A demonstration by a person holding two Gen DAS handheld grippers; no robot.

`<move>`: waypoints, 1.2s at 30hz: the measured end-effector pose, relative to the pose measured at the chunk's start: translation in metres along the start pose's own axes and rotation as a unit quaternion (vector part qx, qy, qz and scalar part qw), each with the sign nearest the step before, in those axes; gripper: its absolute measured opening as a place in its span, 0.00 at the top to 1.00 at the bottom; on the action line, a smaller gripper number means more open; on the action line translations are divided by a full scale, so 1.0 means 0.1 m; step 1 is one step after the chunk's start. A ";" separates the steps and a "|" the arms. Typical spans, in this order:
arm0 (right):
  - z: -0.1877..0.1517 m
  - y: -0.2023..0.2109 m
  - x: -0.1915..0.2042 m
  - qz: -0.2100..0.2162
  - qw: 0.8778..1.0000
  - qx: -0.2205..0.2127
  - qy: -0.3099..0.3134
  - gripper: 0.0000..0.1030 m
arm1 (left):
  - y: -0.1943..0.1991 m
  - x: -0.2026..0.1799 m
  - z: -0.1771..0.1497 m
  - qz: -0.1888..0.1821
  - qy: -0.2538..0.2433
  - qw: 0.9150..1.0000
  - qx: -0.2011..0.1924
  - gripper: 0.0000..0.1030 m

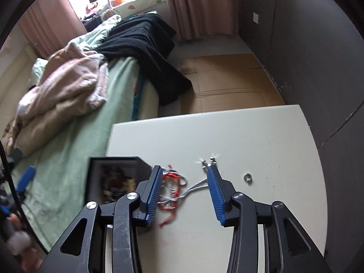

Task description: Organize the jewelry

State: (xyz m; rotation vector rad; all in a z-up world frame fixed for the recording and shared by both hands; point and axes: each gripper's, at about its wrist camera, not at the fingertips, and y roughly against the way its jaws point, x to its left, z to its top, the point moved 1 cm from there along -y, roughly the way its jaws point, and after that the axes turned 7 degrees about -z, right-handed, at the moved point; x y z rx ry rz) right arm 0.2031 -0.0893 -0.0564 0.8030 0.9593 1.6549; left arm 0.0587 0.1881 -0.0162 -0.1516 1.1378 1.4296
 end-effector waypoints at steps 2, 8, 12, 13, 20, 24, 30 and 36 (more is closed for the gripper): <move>-0.05 -0.18 -0.07 0.003 1.000 0.015 -0.007 0.60 | -0.05 -0.03 -0.03 0.005 -0.006 1.000 0.008 0.23; -0.09 -0.62 -0.18 -0.018 0.999 0.048 -0.006 0.60 | -0.14 -0.07 -0.08 0.017 -0.017 0.999 0.021 0.22; -0.13 -0.82 -0.15 -0.033 0.997 0.065 0.011 0.70 | -0.17 -0.09 -0.10 0.016 -0.017 0.999 0.024 0.22; -0.15 -0.88 -0.14 -0.035 0.997 0.073 0.013 0.83 | -0.17 -0.10 -0.10 0.016 -0.018 0.999 0.024 0.22; -0.04 -0.34 -0.13 0.002 1.000 0.012 0.004 0.86 | -0.16 -0.15 -0.12 0.011 -0.023 0.999 0.025 0.22; 0.10 0.19 -0.02 0.013 0.999 -0.040 0.018 0.87 | -0.13 -0.17 -0.12 0.009 -0.026 0.999 0.023 0.22; 0.42 0.94 0.20 0.023 0.993 -0.111 0.037 0.87 | -0.08 -0.13 -0.10 0.002 -0.015 1.000 0.019 0.22; 0.60 1.53 0.42 0.017 0.985 -0.164 0.053 0.87 | -0.04 -0.12 -0.09 -0.003 -0.012 1.000 0.016 0.22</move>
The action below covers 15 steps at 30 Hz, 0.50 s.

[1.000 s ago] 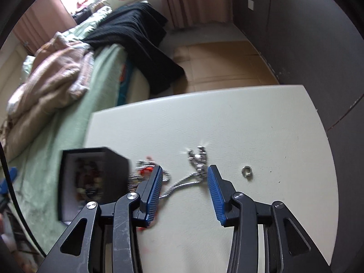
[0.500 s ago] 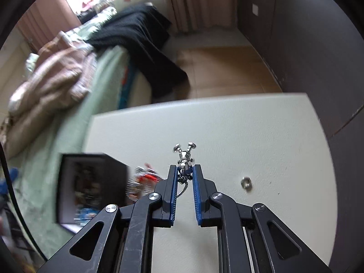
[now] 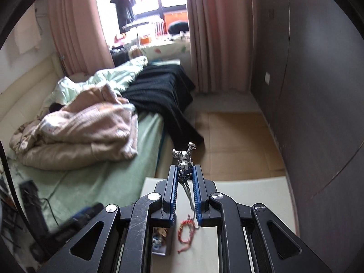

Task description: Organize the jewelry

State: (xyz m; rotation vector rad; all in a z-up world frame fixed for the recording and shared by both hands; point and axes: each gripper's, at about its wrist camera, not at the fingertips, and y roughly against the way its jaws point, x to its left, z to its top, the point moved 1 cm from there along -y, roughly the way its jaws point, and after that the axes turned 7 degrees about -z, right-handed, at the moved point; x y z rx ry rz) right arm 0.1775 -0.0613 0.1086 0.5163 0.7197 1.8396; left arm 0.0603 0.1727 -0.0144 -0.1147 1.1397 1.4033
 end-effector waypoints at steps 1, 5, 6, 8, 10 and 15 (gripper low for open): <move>0.04 0.07 0.02 0.000 1.000 -0.007 0.001 0.87 | 0.00 0.01 0.00 -0.001 0.001 1.000 -0.001 0.22; 0.22 0.36 0.13 -0.001 0.999 -0.041 0.005 0.87 | 0.02 0.03 0.02 -0.004 0.006 1.000 -0.002 0.22; 0.26 0.44 0.16 -0.001 0.999 -0.049 0.006 0.87 | 0.02 0.04 0.02 -0.005 0.007 1.000 -0.003 0.22; 0.33 0.56 0.21 -0.001 0.998 -0.064 0.008 0.87 | 0.03 0.05 0.03 -0.006 0.008 1.000 -0.003 0.22; 0.39 0.65 0.27 -0.002 0.997 -0.076 0.010 0.87 | 0.04 0.06 0.03 -0.007 0.010 1.000 -0.005 0.22; 0.55 0.86 0.44 0.001 0.995 -0.102 0.014 0.86 | 0.07 0.09 0.05 -0.010 0.016 1.000 -0.008 0.22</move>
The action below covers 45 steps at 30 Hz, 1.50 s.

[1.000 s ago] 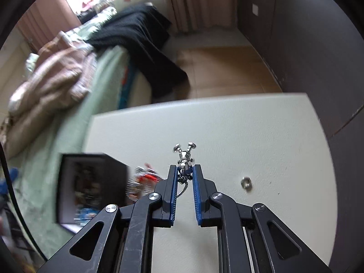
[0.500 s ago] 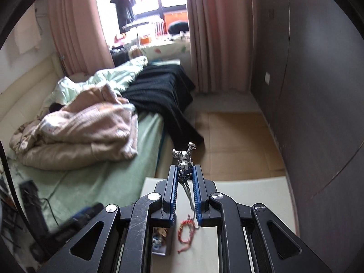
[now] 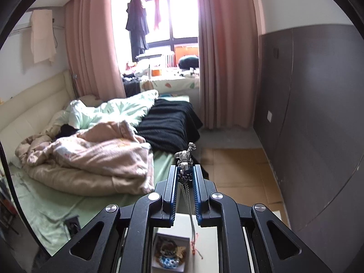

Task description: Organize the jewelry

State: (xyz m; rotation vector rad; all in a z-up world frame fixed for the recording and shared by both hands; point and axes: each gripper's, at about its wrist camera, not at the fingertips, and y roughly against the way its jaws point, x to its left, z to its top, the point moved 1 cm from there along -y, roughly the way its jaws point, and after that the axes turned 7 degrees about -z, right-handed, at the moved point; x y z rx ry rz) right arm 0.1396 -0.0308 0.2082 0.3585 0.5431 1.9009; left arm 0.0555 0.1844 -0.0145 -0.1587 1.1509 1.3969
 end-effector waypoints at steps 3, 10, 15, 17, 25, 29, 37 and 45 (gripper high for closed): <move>0.12 0.08 0.10 0.005 1.000 -0.013 0.002 0.87 | 0.04 0.03 0.02 0.001 0.003 1.000 -0.004 0.22; 0.13 0.16 0.30 0.022 1.000 -0.019 0.010 0.86 | 0.08 0.09 0.05 -0.001 0.011 1.000 -0.009 0.22; -0.04 -0.01 0.38 0.047 0.999 0.013 0.001 0.86 | 0.12 0.11 0.06 -0.001 0.013 1.000 -0.012 0.22; -0.12 -0.08 0.43 0.056 0.998 0.023 -0.002 0.86 | 0.12 0.12 0.07 0.001 0.013 1.000 -0.013 0.22; -0.44 -0.35 0.60 0.101 0.993 0.067 -0.012 0.86 | 0.17 0.28 0.11 0.015 0.030 0.999 -0.020 0.22; -0.72 -0.62 0.55 0.102 0.988 0.106 -0.034 0.86 | 0.18 0.35 0.12 0.026 0.038 0.999 -0.022 0.22; -1.36 -1.09 0.24 0.083 0.973 0.207 -0.050 0.53 | 0.08 0.23 0.07 0.032 0.017 0.999 -0.007 0.22; -1.74 -1.04 -0.54 0.057 0.967 0.216 -0.125 0.50 | -0.17 -0.09 -0.10 0.049 -0.042 0.998 0.022 0.22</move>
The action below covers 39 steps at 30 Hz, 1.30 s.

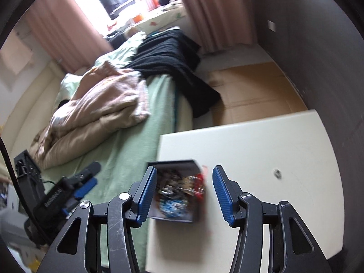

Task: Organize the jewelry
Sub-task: 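Grasp the red string bracelet at the box rim with the left gripper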

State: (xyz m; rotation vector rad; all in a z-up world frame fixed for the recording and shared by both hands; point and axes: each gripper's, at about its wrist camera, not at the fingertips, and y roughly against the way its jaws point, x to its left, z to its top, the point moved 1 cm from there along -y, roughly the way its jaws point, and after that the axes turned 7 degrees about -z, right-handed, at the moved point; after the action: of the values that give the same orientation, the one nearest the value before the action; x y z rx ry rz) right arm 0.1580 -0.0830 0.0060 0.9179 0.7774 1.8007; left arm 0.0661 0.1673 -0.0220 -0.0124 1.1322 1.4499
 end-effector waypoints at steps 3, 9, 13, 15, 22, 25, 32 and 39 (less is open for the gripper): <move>-0.10 0.01 -0.29 0.002 1.000 0.001 -0.028 0.50 | -0.12 -0.18 -0.10 0.012 -0.030 0.999 0.013 0.22; -0.23 -0.12 -0.75 0.000 0.997 0.018 -0.073 0.50 | -0.40 -0.59 -0.36 0.057 -0.105 0.992 0.039 0.22; -0.26 -0.10 -1.03 0.006 0.995 0.020 -0.102 0.50 | -0.63 -0.84 -0.57 0.090 -0.158 0.982 0.057 0.22; -0.26 -0.07 -1.18 0.007 0.993 0.017 -0.116 0.50 | -0.77 -0.90 -0.66 0.110 -0.178 0.975 0.069 0.22; -0.28 -0.06 -1.47 0.009 0.989 0.023 -0.146 0.50 | -1.12 -1.07 -0.91 0.202 -0.265 0.939 0.081 0.22; -0.27 -0.06 -1.55 0.006 0.988 0.023 -0.152 0.50 | -1.23 -1.05 -0.95 0.228 -0.283 0.928 0.085 0.22; -0.33 -0.40 -1.76 -0.008 0.984 0.065 -0.165 0.50 | -1.45 -1.04 -1.04 0.291 -0.335 0.892 0.084 0.22; -0.31 -0.68 -1.65 -0.018 0.987 0.070 -0.142 0.50 | -1.60 -1.03 -1.09 0.343 -0.379 0.856 0.081 0.27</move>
State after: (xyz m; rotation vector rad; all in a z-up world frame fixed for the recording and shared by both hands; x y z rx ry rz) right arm 0.2087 -0.2149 -0.1073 1.2144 0.7380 1.5542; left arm 0.1518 -0.0122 -0.1136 1.0930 0.5885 1.7171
